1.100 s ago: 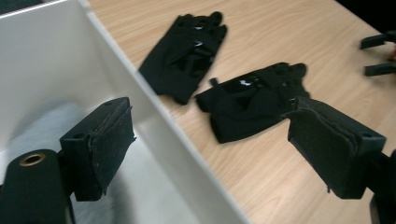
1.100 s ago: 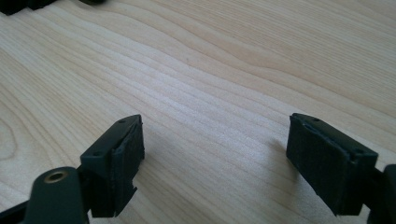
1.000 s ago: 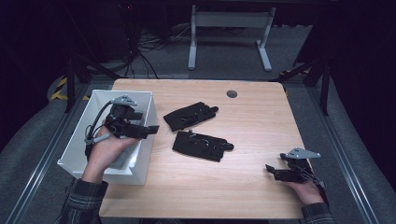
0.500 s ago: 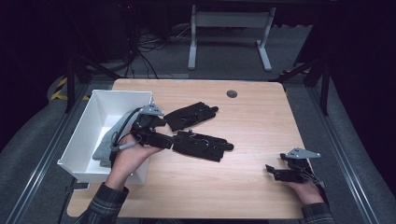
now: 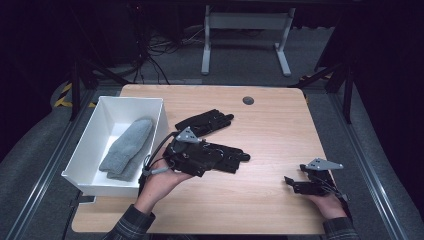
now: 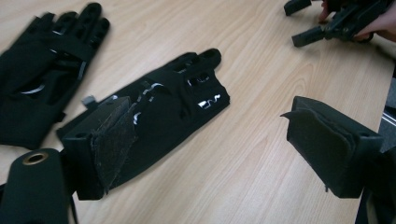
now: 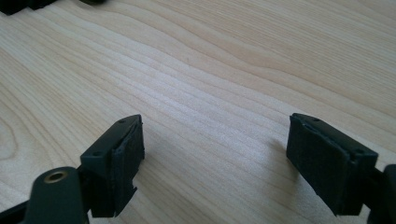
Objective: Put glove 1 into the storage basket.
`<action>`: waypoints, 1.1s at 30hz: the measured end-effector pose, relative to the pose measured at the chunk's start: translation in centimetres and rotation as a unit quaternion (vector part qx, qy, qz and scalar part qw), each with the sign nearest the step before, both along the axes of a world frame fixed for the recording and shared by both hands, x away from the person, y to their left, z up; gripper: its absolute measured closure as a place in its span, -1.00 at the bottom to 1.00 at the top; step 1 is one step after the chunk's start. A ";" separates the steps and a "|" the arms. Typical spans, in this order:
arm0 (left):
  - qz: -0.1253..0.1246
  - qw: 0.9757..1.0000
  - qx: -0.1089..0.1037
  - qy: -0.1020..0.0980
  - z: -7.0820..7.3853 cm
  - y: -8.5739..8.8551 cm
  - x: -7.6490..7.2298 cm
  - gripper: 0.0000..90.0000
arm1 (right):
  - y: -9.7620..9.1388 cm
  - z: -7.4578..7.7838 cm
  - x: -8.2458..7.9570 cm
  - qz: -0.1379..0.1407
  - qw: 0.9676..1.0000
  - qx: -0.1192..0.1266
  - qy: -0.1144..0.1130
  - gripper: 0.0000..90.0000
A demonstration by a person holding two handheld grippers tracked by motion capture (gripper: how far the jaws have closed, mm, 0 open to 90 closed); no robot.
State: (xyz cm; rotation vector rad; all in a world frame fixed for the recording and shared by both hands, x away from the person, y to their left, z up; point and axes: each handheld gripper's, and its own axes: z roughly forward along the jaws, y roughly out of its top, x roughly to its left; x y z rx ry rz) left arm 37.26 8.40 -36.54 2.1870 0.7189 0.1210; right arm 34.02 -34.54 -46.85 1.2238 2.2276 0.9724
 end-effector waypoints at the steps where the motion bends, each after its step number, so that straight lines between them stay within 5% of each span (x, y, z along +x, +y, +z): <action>1: -0.002 1.000 0.004 0.000 -0.4 -0.2 0.0 -0.63 | 0.0 0.0 0.0 0.000 1.000 0.000 0.000 -0.57; 4: 0.002 1.000 0.009 -0.010 -1.1 -0.6 0.1 -0.52 | 0.0 0.0 0.0 0.000 1.000 0.000 0.000 -0.57; 7: 0.016 1.000 0.014 -0.018 -2.0 -0.8 0.5 -0.06 | 0.0 0.0 0.0 0.000 1.000 0.000 0.000 -0.57; 11: 0.034 0.999 0.011 -0.005 -3.4 -0.9 1.5 0.55 | 0.0 0.0 0.0 0.000 1.000 0.000 0.000 -0.57; 16: 0.044 0.999 0.026 0.009 -5.2 -1.3 3.2 0.95 | 0.0 0.0 0.0 0.002 1.000 0.001 0.000 -0.57; 33: 0.054 0.996 0.066 0.031 -9.0 -2.2 5.3 1.00 | 0.1 0.0 0.0 0.009 1.000 0.000 0.000 -0.57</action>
